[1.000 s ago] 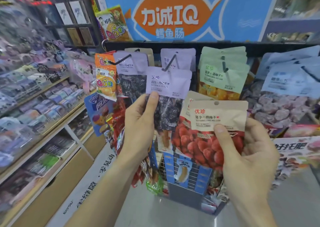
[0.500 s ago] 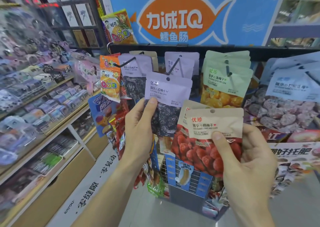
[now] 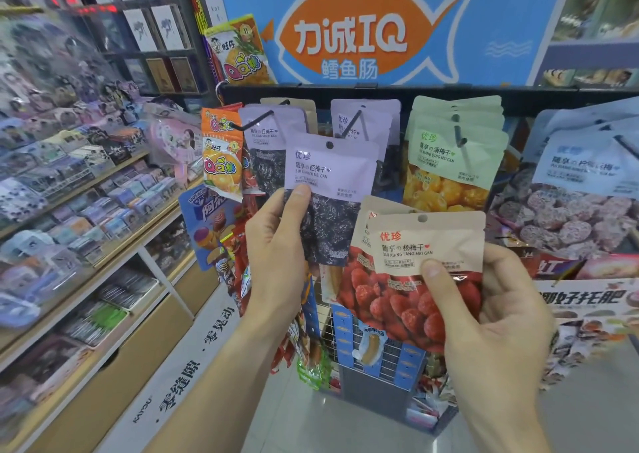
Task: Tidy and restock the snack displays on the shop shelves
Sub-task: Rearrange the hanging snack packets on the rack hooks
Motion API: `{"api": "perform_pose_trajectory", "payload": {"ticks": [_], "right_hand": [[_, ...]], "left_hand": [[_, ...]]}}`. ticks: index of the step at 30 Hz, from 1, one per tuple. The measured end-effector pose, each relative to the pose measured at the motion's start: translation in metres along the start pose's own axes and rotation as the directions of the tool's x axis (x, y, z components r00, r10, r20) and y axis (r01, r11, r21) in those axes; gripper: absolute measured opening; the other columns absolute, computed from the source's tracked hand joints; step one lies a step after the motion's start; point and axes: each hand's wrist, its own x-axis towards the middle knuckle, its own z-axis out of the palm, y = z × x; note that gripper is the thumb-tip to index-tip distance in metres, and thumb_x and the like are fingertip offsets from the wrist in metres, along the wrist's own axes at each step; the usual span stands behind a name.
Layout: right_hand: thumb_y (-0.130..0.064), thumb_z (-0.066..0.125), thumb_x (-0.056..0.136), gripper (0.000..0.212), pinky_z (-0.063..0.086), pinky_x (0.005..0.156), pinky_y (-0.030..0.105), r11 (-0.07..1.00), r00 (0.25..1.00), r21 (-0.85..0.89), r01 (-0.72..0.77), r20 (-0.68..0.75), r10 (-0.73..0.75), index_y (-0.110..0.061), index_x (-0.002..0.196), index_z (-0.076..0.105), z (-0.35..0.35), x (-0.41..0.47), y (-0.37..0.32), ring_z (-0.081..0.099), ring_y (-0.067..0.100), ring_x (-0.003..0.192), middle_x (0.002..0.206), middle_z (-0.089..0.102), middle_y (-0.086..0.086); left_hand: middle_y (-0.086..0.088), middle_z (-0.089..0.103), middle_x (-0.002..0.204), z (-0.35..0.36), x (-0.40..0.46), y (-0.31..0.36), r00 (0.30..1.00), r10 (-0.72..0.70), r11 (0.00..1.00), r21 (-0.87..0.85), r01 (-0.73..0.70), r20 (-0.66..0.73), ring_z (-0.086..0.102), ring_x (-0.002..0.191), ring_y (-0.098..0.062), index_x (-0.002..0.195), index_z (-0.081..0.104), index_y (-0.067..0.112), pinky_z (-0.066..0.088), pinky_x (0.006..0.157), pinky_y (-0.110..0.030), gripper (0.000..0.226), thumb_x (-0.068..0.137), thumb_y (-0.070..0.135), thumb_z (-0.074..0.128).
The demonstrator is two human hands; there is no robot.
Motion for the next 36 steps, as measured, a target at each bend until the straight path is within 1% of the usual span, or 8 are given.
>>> {"api": "perform_pose_trajectory", "payload": {"ticks": [6,9,14,21,25,29,32,36], "right_hand": [[-0.003,0.072,0.085,0.024,0.056,0.079,0.016,1.0,1.0,0.012,0.006,0.001,-0.006,-0.022,0.099,0.066,0.0011,0.0002,-0.0015,0.073,0.007,0.097,0.098,0.078,-0.01],[-0.003,0.072,0.085,0.024,0.056,0.079,0.015,1.0,1.0,0.013,0.008,0.001,-0.008,-0.021,0.099,0.066,0.0017,-0.0003,-0.0014,0.073,0.007,0.097,0.098,0.078,-0.01],[-0.003,0.072,0.086,0.024,0.056,0.078,0.015,1.0,1.0,0.011,-0.004,0.01,0.004,-0.022,0.099,0.066,0.0035,0.0004,-0.0006,0.073,0.006,0.096,0.098,0.077,-0.011],[-0.002,0.072,0.086,0.022,0.056,0.08,0.016,1.0,1.0,0.012,0.001,0.012,-0.001,-0.018,0.1,0.066,0.0031,0.0016,0.0009,0.073,0.007,0.096,0.098,0.078,-0.01],[-0.002,0.072,0.085,0.022,0.056,0.079,0.015,1.0,1.0,0.019,-0.003,0.015,0.002,-0.017,0.1,0.067,0.0024,0.0011,0.0003,0.073,0.006,0.094,0.097,0.078,-0.01],[-0.005,0.072,0.084,0.022,0.055,0.079,0.013,1.0,1.0,0.003,0.007,0.02,-0.007,-0.019,0.099,0.067,0.0018,-0.0002,-0.0008,0.073,0.005,0.095,0.097,0.078,-0.011],[-0.003,0.073,0.084,0.022,0.055,0.079,0.014,1.0,1.0,-0.002,0.004,0.008,-0.004,-0.018,0.1,0.067,0.001,-0.0001,0.0005,0.073,0.005,0.094,0.097,0.078,-0.011],[-0.005,0.073,0.086,0.022,0.057,0.081,0.02,1.0,1.0,-0.024,-0.003,-0.007,0.003,-0.02,0.101,0.067,0.0019,0.0013,0.0024,0.073,0.008,0.096,0.099,0.078,-0.01]], "left_hand": [[-0.013,0.069,0.095,-0.0047,0.001,-0.0004,0.997,0.071,0.997,0.025,-0.071,0.013,0.06,0.088,-0.027,0.095,0.064,-0.003,0.047,0.079,-0.046,0.032,0.103,0.028,0.06],[-0.013,0.065,0.091,-0.0036,0.0014,0.0006,0.996,0.084,0.996,0.04,-0.083,-0.011,0.056,0.084,-0.026,0.092,0.063,-0.002,0.044,0.074,-0.047,0.033,0.102,0.03,0.06],[-0.006,0.071,0.089,-0.002,0.0038,-0.0004,0.999,0.031,0.999,0.045,-0.03,-0.026,0.063,0.084,-0.021,0.091,0.066,-0.002,0.049,0.073,-0.039,0.028,0.105,0.021,0.058],[-0.013,0.064,0.087,-0.0061,0.0034,0.0058,0.998,0.059,0.992,0.115,-0.058,-0.01,0.053,0.081,-0.024,0.095,0.06,-0.007,0.043,0.071,-0.045,0.04,0.102,0.032,0.06],[-0.028,0.056,0.076,-0.0049,0.0021,0.0089,0.998,0.066,0.98,0.187,-0.062,-0.014,0.048,0.069,-0.031,0.09,0.056,-0.009,0.042,0.055,-0.06,0.046,0.102,0.035,0.061],[-0.023,0.05,0.071,-0.0067,0.0004,0.0065,0.998,0.053,0.971,0.236,-0.042,-0.039,0.045,0.059,-0.045,0.087,0.058,-0.005,0.035,0.048,-0.049,0.043,0.103,0.034,0.06],[-0.03,0.054,0.074,-0.0057,0.0015,0.0067,0.999,0.026,0.973,0.232,-0.021,-0.021,0.048,0.061,-0.033,0.085,0.063,0.0,0.034,0.05,-0.04,0.038,0.104,0.033,0.059],[-0.035,0.058,0.081,-0.0005,0.0099,0.0027,1.0,0.026,0.963,0.269,-0.027,0.009,0.053,0.064,-0.03,0.087,0.065,0.0,0.046,0.053,-0.051,0.039,0.104,0.035,0.058]]}}
